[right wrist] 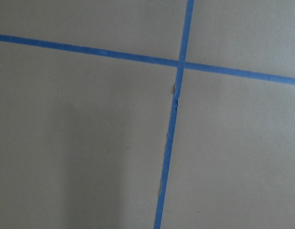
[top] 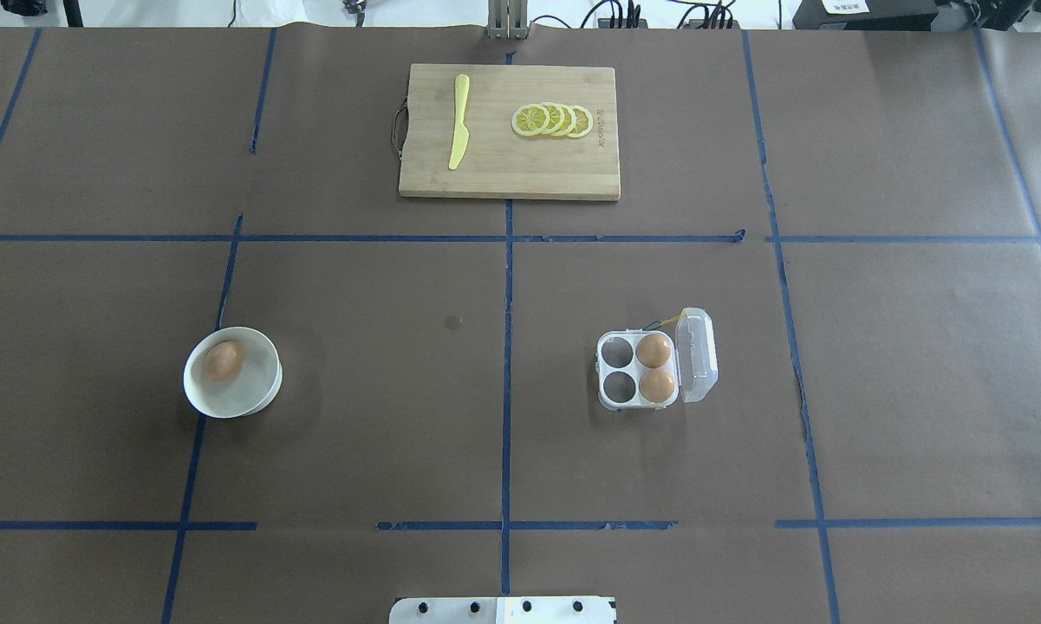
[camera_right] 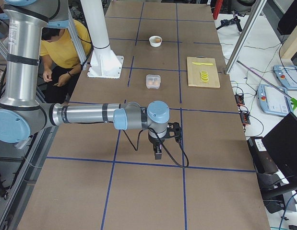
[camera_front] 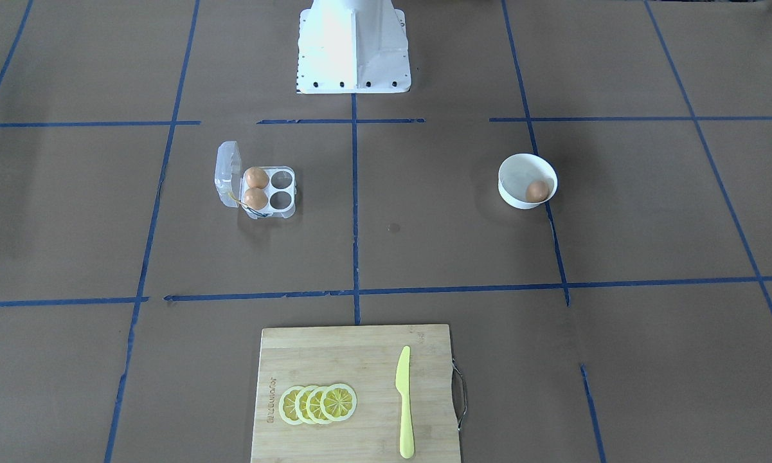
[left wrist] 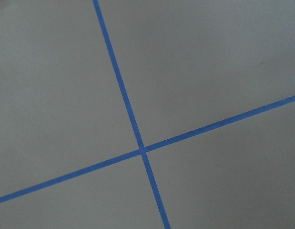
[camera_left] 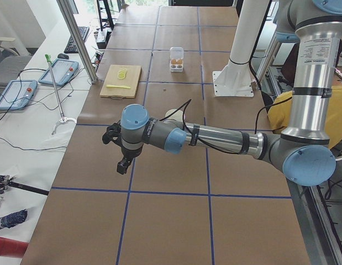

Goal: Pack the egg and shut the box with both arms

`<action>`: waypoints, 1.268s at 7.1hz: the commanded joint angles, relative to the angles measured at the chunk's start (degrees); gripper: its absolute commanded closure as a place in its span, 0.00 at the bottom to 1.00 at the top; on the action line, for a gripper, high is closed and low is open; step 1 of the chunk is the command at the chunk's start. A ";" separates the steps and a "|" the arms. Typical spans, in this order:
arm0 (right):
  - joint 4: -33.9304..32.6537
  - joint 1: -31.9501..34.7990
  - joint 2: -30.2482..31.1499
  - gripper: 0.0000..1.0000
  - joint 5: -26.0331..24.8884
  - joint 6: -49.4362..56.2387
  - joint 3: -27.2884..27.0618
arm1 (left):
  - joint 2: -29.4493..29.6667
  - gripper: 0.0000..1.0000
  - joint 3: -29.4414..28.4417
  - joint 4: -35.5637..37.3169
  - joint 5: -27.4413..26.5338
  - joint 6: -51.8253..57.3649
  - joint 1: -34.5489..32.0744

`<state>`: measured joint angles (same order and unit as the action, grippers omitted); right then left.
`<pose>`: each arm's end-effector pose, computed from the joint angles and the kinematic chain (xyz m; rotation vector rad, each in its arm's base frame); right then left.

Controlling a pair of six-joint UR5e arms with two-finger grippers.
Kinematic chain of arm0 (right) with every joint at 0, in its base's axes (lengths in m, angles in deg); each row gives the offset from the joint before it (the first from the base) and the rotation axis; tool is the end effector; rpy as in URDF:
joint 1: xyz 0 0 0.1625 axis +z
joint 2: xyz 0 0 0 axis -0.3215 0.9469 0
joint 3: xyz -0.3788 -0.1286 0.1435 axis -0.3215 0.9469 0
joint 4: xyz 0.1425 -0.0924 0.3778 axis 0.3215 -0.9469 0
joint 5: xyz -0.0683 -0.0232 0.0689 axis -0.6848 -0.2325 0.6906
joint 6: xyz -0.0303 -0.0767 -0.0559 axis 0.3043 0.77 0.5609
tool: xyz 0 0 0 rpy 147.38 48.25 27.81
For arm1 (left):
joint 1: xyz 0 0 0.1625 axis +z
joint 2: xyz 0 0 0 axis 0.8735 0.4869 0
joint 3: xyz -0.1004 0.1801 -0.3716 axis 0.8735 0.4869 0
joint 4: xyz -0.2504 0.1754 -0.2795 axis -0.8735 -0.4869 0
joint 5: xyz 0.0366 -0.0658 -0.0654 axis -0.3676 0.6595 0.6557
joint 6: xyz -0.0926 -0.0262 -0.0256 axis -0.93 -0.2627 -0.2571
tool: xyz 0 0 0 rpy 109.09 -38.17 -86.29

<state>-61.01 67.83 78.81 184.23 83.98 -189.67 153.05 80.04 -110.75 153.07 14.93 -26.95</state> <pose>0.0389 -0.4374 0.6079 0.0916 -0.7582 -0.1265 -0.0452 -0.5272 0.5591 0.4472 0.7243 0.3203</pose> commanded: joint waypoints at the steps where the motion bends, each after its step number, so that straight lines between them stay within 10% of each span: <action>1: 0.01 0.08 -3.87 0.00 -0.14 0.01 -0.65 | -0.14 0.00 -0.72 -17.63 -0.09 -0.11 0.19; 4: 0.37 -0.01 -5.56 0.00 -0.05 -0.87 -0.04 | 3.90 0.00 -6.26 -29.47 0.52 -11.65 2.19; 9: 1.42 0.08 -5.12 0.00 0.39 -1.14 0.05 | 7.51 0.02 1.90 -31.15 -2.18 -24.88 27.83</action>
<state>-59.61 67.90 73.55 184.60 82.86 -189.62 160.21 79.79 -141.89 152.35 -8.02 -4.11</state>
